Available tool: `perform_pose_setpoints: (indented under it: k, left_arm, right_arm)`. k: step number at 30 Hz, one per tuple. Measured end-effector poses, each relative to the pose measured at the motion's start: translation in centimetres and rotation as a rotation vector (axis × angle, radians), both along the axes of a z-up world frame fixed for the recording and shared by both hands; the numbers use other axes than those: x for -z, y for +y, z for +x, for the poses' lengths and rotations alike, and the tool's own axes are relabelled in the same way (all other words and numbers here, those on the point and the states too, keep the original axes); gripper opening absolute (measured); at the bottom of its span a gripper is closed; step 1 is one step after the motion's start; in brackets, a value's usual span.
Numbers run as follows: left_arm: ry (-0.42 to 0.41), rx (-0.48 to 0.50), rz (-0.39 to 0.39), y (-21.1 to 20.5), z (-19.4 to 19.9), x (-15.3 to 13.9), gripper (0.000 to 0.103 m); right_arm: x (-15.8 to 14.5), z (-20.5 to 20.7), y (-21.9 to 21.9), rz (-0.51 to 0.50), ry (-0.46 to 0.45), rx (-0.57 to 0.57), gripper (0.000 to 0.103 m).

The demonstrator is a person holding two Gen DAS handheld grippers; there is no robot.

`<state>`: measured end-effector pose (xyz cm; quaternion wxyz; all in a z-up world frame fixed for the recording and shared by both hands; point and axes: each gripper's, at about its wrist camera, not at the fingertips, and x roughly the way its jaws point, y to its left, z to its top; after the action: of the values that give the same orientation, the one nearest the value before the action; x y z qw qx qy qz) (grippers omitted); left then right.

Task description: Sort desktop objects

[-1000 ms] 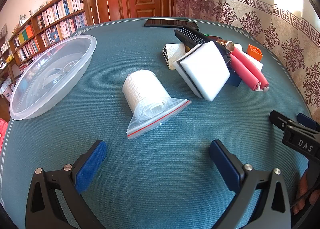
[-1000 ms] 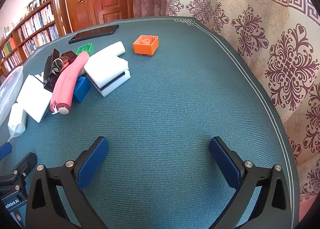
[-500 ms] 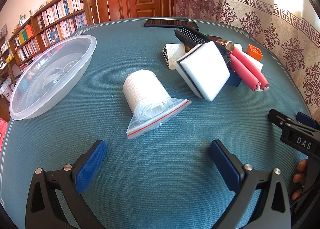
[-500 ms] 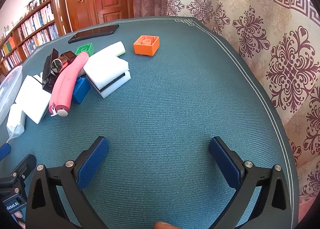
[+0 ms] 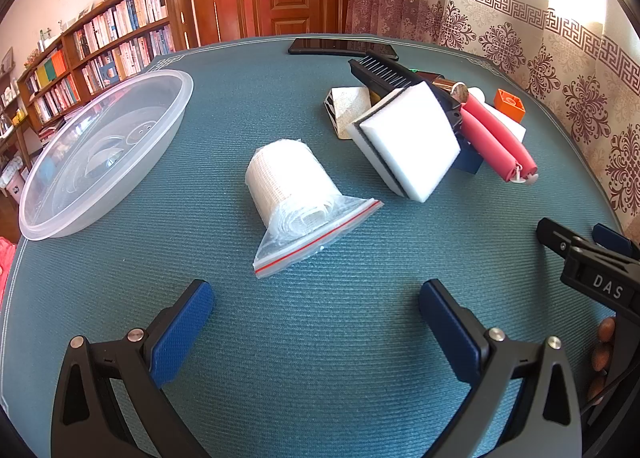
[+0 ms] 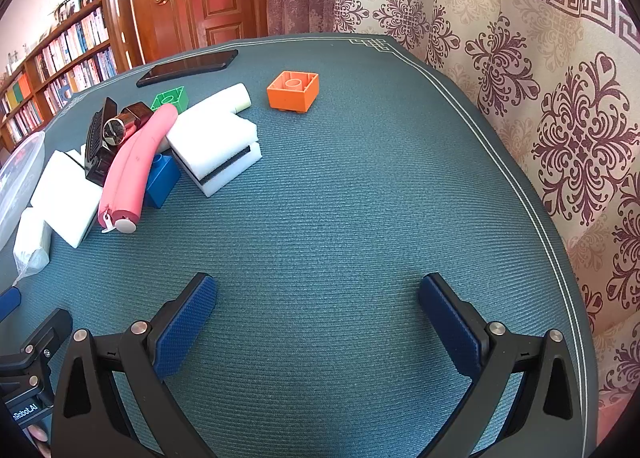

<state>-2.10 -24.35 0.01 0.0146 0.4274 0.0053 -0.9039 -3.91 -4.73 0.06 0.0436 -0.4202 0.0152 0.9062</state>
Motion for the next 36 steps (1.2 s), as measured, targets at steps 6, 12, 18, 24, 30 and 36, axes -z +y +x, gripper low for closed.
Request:
perform_pose_setpoints:
  k: [6,12,18,24,30,36]
  left_arm:
    - [0.000,0.000,0.000,0.00,0.01,0.00,0.103]
    - [0.000,0.000,0.000,-0.01,0.01,0.00,0.103]
    - [0.000,0.000,0.000,-0.02,0.01,0.00,0.103]
    - [0.000,0.000,0.000,-0.02,0.01,0.00,0.103]
    - [0.000,0.000,-0.001,-0.04,0.03,0.00,0.103]
    - [0.000,-0.005,-0.002,0.06,-0.22,0.00,0.103]
  right_arm:
    - [-0.02,-0.01,0.04,0.003,-0.001,0.000,0.103]
    - [-0.02,0.01,0.05,0.002,0.000,0.000,0.103]
    - [-0.04,0.02,0.06,0.002,0.000,0.000,0.103]
    - [-0.02,0.11,0.06,0.002,0.000,0.000,0.103]
    - [-0.07,0.19,-0.01,-0.002,0.001,-0.001,0.103]
    - [-0.15,0.26,0.03,-0.010,0.004,-0.002,0.103]
